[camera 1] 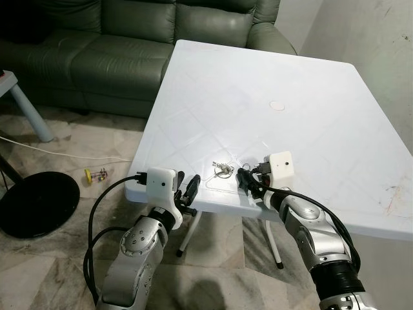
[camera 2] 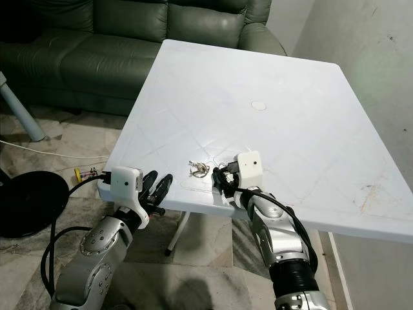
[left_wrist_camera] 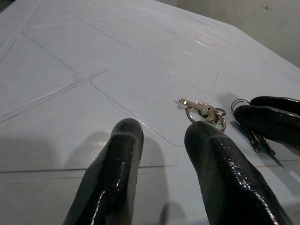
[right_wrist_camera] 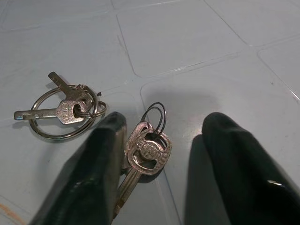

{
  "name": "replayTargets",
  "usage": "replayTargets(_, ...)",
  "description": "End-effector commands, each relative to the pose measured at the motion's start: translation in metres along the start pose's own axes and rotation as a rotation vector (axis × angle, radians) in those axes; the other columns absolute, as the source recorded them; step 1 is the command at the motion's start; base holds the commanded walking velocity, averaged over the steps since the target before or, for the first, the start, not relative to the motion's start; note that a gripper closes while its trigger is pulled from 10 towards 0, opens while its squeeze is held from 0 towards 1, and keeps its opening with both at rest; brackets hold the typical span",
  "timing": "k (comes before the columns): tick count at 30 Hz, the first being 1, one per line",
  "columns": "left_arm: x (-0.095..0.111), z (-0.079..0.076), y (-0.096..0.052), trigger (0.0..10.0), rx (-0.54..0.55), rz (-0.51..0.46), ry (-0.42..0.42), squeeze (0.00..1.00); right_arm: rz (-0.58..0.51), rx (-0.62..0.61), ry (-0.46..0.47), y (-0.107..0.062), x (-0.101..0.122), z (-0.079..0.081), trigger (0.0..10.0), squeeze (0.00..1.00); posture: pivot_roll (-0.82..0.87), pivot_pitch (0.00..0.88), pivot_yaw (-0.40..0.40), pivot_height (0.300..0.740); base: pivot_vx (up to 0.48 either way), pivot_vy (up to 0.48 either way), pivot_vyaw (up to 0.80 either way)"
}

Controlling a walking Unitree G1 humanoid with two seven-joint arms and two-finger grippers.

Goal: Hang keys on a hook

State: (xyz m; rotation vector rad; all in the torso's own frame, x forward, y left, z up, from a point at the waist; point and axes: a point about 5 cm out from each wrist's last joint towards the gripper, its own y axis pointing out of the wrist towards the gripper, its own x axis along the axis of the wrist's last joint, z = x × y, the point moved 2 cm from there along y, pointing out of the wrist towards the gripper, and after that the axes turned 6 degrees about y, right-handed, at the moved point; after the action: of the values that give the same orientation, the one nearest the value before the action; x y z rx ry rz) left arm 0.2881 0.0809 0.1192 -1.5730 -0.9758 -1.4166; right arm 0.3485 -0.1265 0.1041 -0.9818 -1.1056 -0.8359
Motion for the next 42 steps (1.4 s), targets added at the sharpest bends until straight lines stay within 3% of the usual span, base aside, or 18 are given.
replayTargets(1,0.004,-0.006,0.000,10.0,-0.019,-0.011,0.004,0.00,-0.011,-0.011,0.014,-0.003,0.002,-0.004,0.0,0.00,0.16,0.147,-0.113,0.740,0.000,0.000,0.00)
replayTargets(6,0.005,-0.005,0.000,10.0,-0.015,-0.010,0.002,0.00,-0.020,0.010,0.023,-0.002,0.004,-0.001,0.0,0.00,0.16,0.147,-0.114,0.740,0.000,0.000,0.00)
replayTargets(7,0.005,-0.005,0.000,10.0,-0.014,-0.010,0.001,0.00,-0.018,0.013,0.027,-0.002,0.004,0.000,1.3,0.00,0.16,0.148,-0.114,0.740,0.000,0.000,0.00)
replayTargets(12,0.005,-0.005,0.000,10.0,-0.011,-0.011,0.000,0.00,-0.021,0.015,0.030,-0.002,0.005,0.000,0.7,0.00,0.17,0.148,-0.115,0.740,0.000,0.000,0.00)
replayTargets(15,0.005,-0.005,0.000,10.0,-0.010,-0.010,0.000,0.00,-0.022,0.016,0.033,-0.001,0.005,0.000,1.1,0.00,0.17,0.148,-0.115,0.740,0.000,0.000,0.00)
replayTargets(17,0.005,-0.005,0.000,10.0,-0.010,-0.011,0.001,0.00,-0.026,0.018,0.035,-0.002,0.005,0.001,0.2,0.00,0.17,0.147,-0.115,0.740,0.000,0.000,0.00)
replayTargets(22,0.005,-0.005,0.000,10.0,-0.010,-0.010,0.000,0.00,-0.028,0.018,0.034,-0.001,0.006,0.001,1.1,0.00,0.17,0.147,-0.115,0.740,0.000,0.000,0.00)
replayTargets(23,0.005,-0.006,0.000,10.0,-0.010,-0.010,-0.001,0.00,-0.031,0.019,0.033,-0.001,0.007,0.002,0.0,0.00,0.17,0.148,-0.115,0.740,0.000,0.000,0.00)
replayTargets(25,0.005,-0.006,0.000,10.0,-0.010,-0.009,-0.002,0.00,-0.031,0.020,0.039,-0.001,0.007,0.002,1.3,0.00,0.17,0.146,-0.115,0.740,0.000,0.000,0.00)
replayTargets(30,0.005,-0.006,0.000,10.0,-0.008,-0.009,-0.005,0.00,-0.034,0.019,0.038,0.000,0.008,0.002,0.2,0.00,0.17,0.149,-0.117,0.740,0.000,0.000,0.00)
replayTargets(42,0.006,-0.001,0.002,10.0,0.022,-0.014,-0.024,0.00,-0.091,0.020,0.069,-0.001,0.018,0.001,0.0,0.00,0.17,0.143,-0.117,0.740,0.000,0.000,0.00)
